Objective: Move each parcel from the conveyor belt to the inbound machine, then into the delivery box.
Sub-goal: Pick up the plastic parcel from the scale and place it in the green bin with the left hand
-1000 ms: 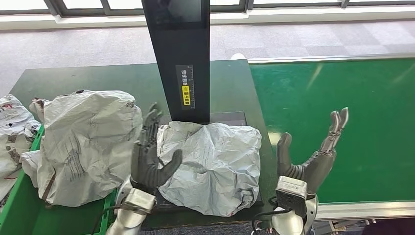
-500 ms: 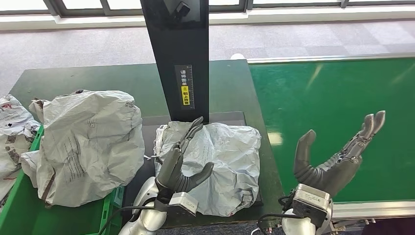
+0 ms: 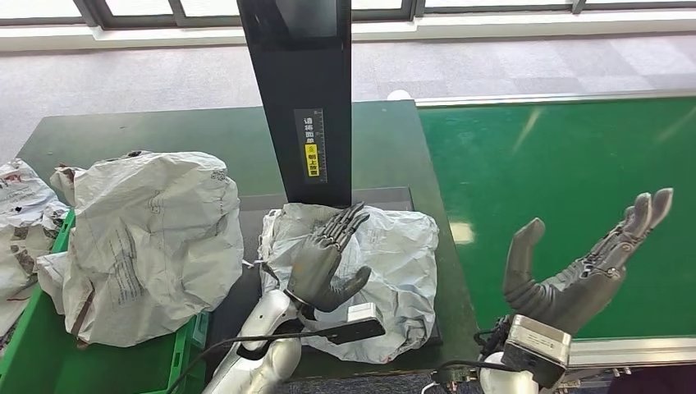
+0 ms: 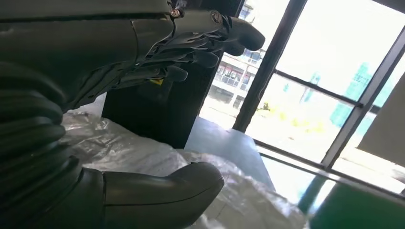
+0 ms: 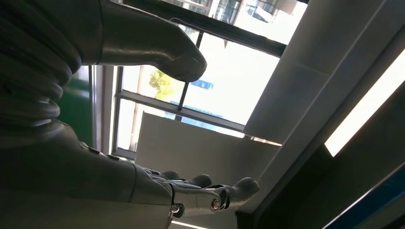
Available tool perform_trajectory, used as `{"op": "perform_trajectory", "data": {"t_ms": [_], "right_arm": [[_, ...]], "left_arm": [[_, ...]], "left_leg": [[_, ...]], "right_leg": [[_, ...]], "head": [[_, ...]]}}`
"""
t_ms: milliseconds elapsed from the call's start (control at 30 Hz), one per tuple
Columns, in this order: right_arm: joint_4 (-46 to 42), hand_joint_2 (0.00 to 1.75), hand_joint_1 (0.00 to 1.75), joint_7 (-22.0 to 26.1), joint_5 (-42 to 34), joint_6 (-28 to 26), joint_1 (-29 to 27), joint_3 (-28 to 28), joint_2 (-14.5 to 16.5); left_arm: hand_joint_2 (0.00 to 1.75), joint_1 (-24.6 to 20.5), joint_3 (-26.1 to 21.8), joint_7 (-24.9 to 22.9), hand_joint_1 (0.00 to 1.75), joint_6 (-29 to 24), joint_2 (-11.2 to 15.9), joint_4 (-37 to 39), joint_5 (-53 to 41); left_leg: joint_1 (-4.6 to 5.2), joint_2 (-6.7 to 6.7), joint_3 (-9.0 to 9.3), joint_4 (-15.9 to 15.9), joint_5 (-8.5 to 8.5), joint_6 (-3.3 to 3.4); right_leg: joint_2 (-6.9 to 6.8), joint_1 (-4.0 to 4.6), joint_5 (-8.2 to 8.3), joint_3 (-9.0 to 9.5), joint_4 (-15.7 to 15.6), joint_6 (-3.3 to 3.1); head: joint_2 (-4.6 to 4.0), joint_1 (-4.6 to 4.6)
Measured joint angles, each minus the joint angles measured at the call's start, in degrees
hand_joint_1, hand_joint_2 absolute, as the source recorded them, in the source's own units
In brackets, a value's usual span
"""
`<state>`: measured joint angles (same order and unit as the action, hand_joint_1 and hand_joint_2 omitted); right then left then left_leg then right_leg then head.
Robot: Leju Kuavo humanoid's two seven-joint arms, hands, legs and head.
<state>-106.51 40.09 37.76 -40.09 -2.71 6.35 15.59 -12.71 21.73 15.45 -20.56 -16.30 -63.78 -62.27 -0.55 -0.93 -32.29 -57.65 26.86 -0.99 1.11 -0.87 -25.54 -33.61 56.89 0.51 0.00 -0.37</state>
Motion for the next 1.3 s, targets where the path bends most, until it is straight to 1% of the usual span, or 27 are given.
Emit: {"op": "perform_trajectory", "data": {"t_ms": [100, 200, 300, 433, 700, 867, 900, 933, 1000, 1033, 1067, 1300], "right_arm": [[-0.9, 1.75, 0.00, 0.0, -0.2, 0.0, -0.2, -0.1, 0.0], [-1.8, 1.75, 0.00, 0.0, -0.4, 0.0, -0.5, -0.3, 0.1], [-2.4, 1.75, 0.00, 0.0, -0.5, 0.0, -0.6, -0.4, 0.1], [-2.7, 1.75, 0.00, 0.0, -0.6, 0.0, -0.6, -0.4, 0.1], [-2.8, 1.75, 0.00, 0.0, -0.6, 0.0, -0.7, -0.4, 0.1], [-2.8, 1.75, 0.00, 0.0, -0.7, 0.0, -0.7, -0.4, 0.1], [-2.8, 1.75, 0.00, 0.0, -0.7, 0.0, -0.6, -0.4, 0.1], [-2.8, 1.75, 0.00, 0.0, -0.7, 0.0, -0.6, -0.4, 0.1], [-2.8, 1.75, 0.00, 0.0, -0.9, 0.0, -0.6, -0.4, 0.1], [-2.8, 1.75, 0.00, 0.0, -1.0, 0.0, -0.6, -0.4, 0.1], [-2.8, 1.75, 0.00, 0.0, -1.0, 0.0, -0.6, -0.4, 0.1], [-2.5, 1.75, 0.00, 0.0, -1.5, 0.2, -0.5, -0.4, 0.1]], "left_arm": [[1.75, -2.1, 0.0, -5.1, 0.00, 1.4, -0.6, 6.0, -6.3], [1.75, -3.3, 0.0, -7.7, 0.00, 2.0, -1.1, 11.8, -10.4], [1.75, -3.9, 0.1, -8.3, 0.00, 1.7, -1.3, 15.6, -11.6], [1.75, -4.4, 0.1, -8.6, 0.00, 1.6, -1.5, 18.3, -11.9], [1.75, -5.0, 0.1, -8.7, 0.00, 1.6, -1.7, 20.4, -12.0], [1.75, -5.4, 0.1, -10.3, 0.00, 2.8, -1.9, 21.2, -14.2], [1.75, -5.4, 0.1, -10.6, 0.05, 3.3, -1.9, 21.4, -14.7], [1.75, -5.6, 0.1, -10.8, 0.44, 4.1, -2.0, 21.7, -15.2], [1.75, -6.0, 0.1, -11.5, 1.31, 6.0, -2.1, 22.5, -16.0], [1.75, -6.4, 0.1, -11.9, 1.69, 7.0, -2.2, 23.0, -16.4], [1.75, -6.7, 0.1, -12.3, 1.75, 7.8, -2.3, 23.4, -16.7], [1.75, -7.6, 0.5, -13.9, 1.75, 8.5, -2.6, 25.7, -17.9]], "left_leg": [[0.00, 0.01, 0.00, 0.0, 0.00, 0.00], [0.00, 0.02, 0.01, 0.0, 0.00, 0.00], [0.00, 0.03, 0.00, 0.0, 0.01, 0.00], [0.00, 0.04, 0.00, 0.0, 0.01, 0.00], [0.00, 0.04, 0.00, 0.0, 0.00, 0.00], [0.00, 0.02, 0.01, 0.0, 0.00, 0.00], [0.00, 0.01, 0.01, 0.0, 0.00, 0.00], [0.00, -0.01, 0.02, 0.0, 0.00, 0.00], [0.00, -0.07, 0.05, 0.0, 0.01, 0.01], [-0.01, -0.10, 0.09, 0.0, 0.01, 0.02], [-0.01, -0.13, 0.13, 0.0, 0.03, 0.04], [-0.01, -0.15, 0.55, 0.1, 0.38, 0.23]], "right_leg": [[0.00, 0.00, 0.00, -0.01, 0.0, 0.00], [0.01, 0.00, 0.00, -0.03, 0.0, 0.00], [0.02, 0.00, 0.00, -0.05, 0.0, 0.00], [0.01, 0.00, -0.01, -0.04, 0.0, 0.00], [0.01, 0.00, 0.00, -0.01, 0.0, 0.00], [0.01, 0.00, 0.00, 0.01, 0.0, 0.00], [0.01, 0.00, 0.00, 0.03, 0.0, 0.00], [0.00, 0.00, -0.01, 0.05, 0.0, 0.00], [-0.07, 0.00, -0.02, 0.13, 0.0, 0.01], [-0.12, 0.00, -0.03, 0.20, 0.0, 0.01], [-0.16, -0.01, -0.05, 0.29, 0.0, 0.03], [-0.20, -0.03, -0.45, 1.32, -0.1, 0.15]], "head": [[0.00, 0.00], [0.00, 0.00], [0.00, 0.00], [0.00, 0.00], [0.00, 0.00], [0.00, 0.00], [0.00, 0.00], [0.00, 0.00], [0.00, 0.00], [0.00, 0.00], [0.00, 0.00], [0.00, -0.01]]}}
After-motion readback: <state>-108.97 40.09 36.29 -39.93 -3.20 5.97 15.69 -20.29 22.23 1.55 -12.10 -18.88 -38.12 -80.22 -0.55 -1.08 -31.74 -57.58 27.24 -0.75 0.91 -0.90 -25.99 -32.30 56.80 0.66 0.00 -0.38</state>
